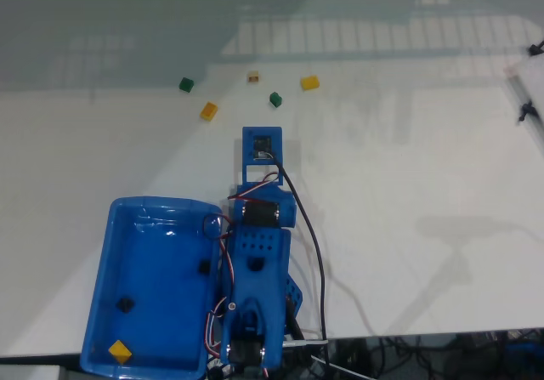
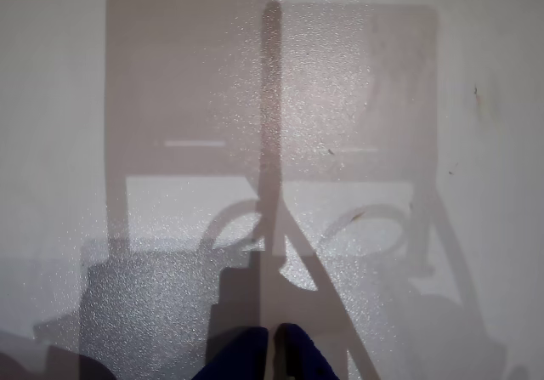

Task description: Pick up all the lego then put into the bin

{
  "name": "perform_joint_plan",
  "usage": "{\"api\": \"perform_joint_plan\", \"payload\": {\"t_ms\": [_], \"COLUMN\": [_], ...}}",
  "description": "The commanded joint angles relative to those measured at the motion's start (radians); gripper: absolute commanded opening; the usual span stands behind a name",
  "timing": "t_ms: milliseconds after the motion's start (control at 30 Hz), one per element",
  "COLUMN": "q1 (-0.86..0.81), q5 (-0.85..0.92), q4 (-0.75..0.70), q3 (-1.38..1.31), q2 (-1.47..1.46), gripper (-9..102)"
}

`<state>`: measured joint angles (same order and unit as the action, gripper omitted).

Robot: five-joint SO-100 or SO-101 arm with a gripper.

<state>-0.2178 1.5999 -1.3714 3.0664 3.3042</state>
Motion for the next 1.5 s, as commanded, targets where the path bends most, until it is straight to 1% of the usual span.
{"api": "perform_joint_plan", "payload": {"t_ms": [0, 267, 400, 833, 933, 1067, 1167, 1233, 1300, 1467], "q1": [-0.006, -0.006, -0.032, -0.017, -0.032, -0.031, -0.017, -0.005, 0.006, 0.023], "q5": [0.011, 0.011, 0.023, 0.028, -0.031, -0.055, -0.110, -0.141, -0.167, -0.285], "q4": [-0.006, -0.006, -0.006, -0.006, 0.000, 0.008, 0.064, 0.118, 0.161, 0.230], "q3": [0.035, 0.035, 0.035, 0.035, 0.035, 0.035, 0.021, -0.038, -0.160, -0.561], "q2": [0.020, 0.020, 0.020, 0.020, 0.020, 0.020, 0.017, -0.061, -0.199, -0.620], "gripper": [0, 0, 0, 1, 0, 0, 0, 3, 8, 27]}}
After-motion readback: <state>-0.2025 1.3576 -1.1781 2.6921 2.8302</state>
